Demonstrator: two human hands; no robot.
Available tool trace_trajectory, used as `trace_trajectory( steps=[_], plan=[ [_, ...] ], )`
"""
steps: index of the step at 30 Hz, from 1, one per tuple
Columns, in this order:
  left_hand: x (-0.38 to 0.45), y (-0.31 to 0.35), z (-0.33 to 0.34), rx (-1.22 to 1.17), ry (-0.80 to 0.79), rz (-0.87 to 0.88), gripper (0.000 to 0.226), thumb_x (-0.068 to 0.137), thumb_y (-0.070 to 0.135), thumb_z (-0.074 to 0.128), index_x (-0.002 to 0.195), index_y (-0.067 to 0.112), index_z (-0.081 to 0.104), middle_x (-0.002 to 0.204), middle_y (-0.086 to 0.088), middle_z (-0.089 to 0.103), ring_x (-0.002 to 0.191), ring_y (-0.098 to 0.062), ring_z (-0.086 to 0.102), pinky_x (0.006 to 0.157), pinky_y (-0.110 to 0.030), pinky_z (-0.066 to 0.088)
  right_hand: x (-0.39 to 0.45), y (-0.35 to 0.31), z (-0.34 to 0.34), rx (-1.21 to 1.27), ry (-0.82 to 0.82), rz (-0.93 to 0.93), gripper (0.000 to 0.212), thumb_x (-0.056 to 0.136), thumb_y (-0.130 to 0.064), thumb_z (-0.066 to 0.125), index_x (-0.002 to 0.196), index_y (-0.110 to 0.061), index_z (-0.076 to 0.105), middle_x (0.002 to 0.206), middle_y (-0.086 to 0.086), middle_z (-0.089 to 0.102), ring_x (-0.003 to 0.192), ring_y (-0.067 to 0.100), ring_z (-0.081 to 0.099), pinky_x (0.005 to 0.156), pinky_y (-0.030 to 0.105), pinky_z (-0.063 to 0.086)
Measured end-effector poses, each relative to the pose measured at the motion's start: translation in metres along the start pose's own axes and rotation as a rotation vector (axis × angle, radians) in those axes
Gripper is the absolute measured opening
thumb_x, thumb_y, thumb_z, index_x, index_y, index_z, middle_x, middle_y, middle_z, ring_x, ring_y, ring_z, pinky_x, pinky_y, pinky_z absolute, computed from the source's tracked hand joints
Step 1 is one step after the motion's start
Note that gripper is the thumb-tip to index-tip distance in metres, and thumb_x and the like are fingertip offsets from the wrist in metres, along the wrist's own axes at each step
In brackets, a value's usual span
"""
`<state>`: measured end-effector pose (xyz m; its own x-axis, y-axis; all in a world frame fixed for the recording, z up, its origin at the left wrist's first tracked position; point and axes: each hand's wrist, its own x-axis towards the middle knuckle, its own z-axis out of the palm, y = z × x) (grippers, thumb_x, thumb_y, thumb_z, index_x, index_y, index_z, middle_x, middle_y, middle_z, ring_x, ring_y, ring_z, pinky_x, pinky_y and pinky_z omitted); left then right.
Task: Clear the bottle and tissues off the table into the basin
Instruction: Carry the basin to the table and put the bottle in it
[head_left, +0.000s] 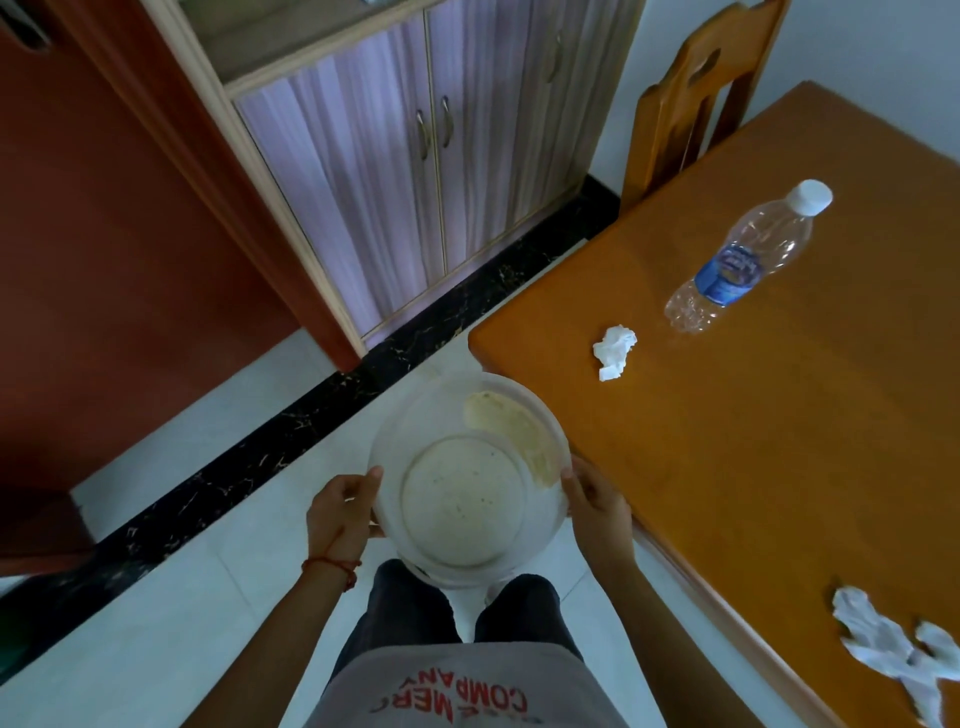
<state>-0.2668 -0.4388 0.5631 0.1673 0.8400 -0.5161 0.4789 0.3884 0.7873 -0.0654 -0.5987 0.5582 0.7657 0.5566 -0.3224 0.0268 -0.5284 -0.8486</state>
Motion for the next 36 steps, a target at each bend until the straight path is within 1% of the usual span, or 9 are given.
trace_trajectory(
  steps=[2, 6, 11, 18, 23, 26, 29, 32, 36],
  plan=[
    [-0.002, 0.001, 0.001, 0.022, 0.031, 0.002, 0.037, 0.087, 0.034, 0.057, 0.096, -0.002, 0.061, 0.088, -0.016, 0.063, 0.069, -0.019, 0.061, 0.047, -0.025, 0.057, 0.002, 0.004, -0.002, -0.015, -0.025, 0.0, 0.028, 0.093, -0.028, 0.047, 0.117, -0.02, 0.061, 0.088, 0.016, 0.069, 0.078, 0.035, 0.063, 0.071, 0.05, 0.057],
    [-0.005, 0.004, 0.003, 0.051, 0.083, 0.022, 0.032, 0.087, 0.035, 0.056, 0.087, 0.004, 0.062, 0.081, -0.012, 0.064, 0.066, -0.02, 0.061, 0.054, -0.031, 0.058, 0.008, 0.002, -0.009, -0.038, -0.05, -0.031, 0.028, 0.093, -0.028, 0.045, 0.115, -0.019, 0.06, 0.087, -0.002, 0.066, 0.074, 0.02, 0.063, 0.067, 0.033, 0.055],
    [-0.005, 0.009, 0.004, 0.072, 0.116, 0.041, 0.023, 0.087, 0.033, 0.057, 0.071, 0.017, 0.058, 0.072, -0.006, 0.062, 0.062, -0.019, 0.06, 0.069, -0.043, 0.057, 0.042, -0.005, -0.028, -0.058, 0.058, 0.008, 0.034, 0.094, -0.034, 0.043, 0.114, -0.011, 0.058, 0.086, 0.006, 0.066, 0.071, 0.017, 0.063, 0.066, 0.031, 0.054],
    [-0.013, 0.012, 0.005, 0.124, 0.125, 0.04, 0.031, 0.089, 0.033, 0.053, 0.085, 0.004, 0.061, 0.071, -0.007, 0.061, 0.062, -0.023, 0.062, 0.072, -0.042, 0.056, 0.113, -0.037, -0.044, -0.15, 0.288, -0.098, 0.034, 0.092, -0.031, 0.049, 0.116, -0.007, 0.053, 0.118, 0.013, 0.053, 0.105, 0.028, 0.053, 0.088, 0.045, 0.047],
    [-0.013, 0.009, 0.006, 0.103, 0.128, 0.016, 0.03, 0.088, 0.033, 0.054, 0.086, 0.003, 0.061, 0.077, -0.008, 0.061, 0.065, -0.022, 0.06, 0.069, -0.041, 0.056, 0.146, -0.044, -0.045, -0.439, 0.191, -0.192, 0.05, 0.091, -0.031, 0.052, 0.136, -0.017, 0.038, 0.148, 0.008, 0.034, 0.128, 0.032, 0.033, 0.095, 0.044, 0.038],
    [-0.015, 0.01, 0.005, 0.124, 0.12, 0.025, 0.034, 0.089, 0.033, 0.052, 0.088, 0.001, 0.062, 0.078, -0.009, 0.062, 0.063, -0.022, 0.061, 0.06, -0.032, 0.053, 0.154, -0.039, -0.043, -0.575, 0.079, -0.237, 0.049, 0.09, -0.023, 0.054, 0.136, -0.016, 0.04, 0.143, 0.011, 0.041, 0.123, 0.035, 0.036, 0.098, 0.046, 0.038],
    [-0.016, 0.011, 0.006, 0.121, 0.123, 0.03, 0.034, 0.09, 0.033, 0.052, 0.086, 0.001, 0.062, 0.072, -0.004, 0.06, 0.06, -0.02, 0.061, 0.066, -0.038, 0.055, 0.149, -0.032, -0.04, -0.552, 0.072, -0.274, 0.041, 0.088, -0.013, 0.056, 0.128, -0.009, 0.05, 0.132, 0.019, 0.05, 0.117, 0.038, 0.042, 0.092, 0.039, 0.038],
    [-0.017, 0.011, 0.006, 0.124, 0.124, 0.032, 0.029, 0.09, 0.032, 0.052, 0.082, 0.006, 0.06, 0.071, -0.004, 0.06, 0.06, -0.021, 0.06, 0.07, -0.043, 0.056, 0.138, -0.033, -0.037, -0.383, 0.104, -0.223, 0.036, 0.085, -0.012, 0.06, 0.12, -0.007, 0.056, 0.12, 0.022, 0.056, 0.107, 0.038, 0.053, 0.081, 0.033, 0.041],
    [-0.017, 0.011, 0.007, 0.131, 0.126, 0.027, 0.028, 0.09, 0.033, 0.052, 0.081, 0.007, 0.059, 0.069, -0.003, 0.06, 0.06, -0.02, 0.059, 0.071, -0.044, 0.056, 0.104, -0.054, -0.023, -0.11, 0.125, -0.147, 0.038, 0.081, -0.022, 0.067, 0.117, -0.012, 0.059, 0.112, 0.009, 0.065, 0.096, 0.022, 0.062, 0.078, 0.028, 0.051]
  ],
)
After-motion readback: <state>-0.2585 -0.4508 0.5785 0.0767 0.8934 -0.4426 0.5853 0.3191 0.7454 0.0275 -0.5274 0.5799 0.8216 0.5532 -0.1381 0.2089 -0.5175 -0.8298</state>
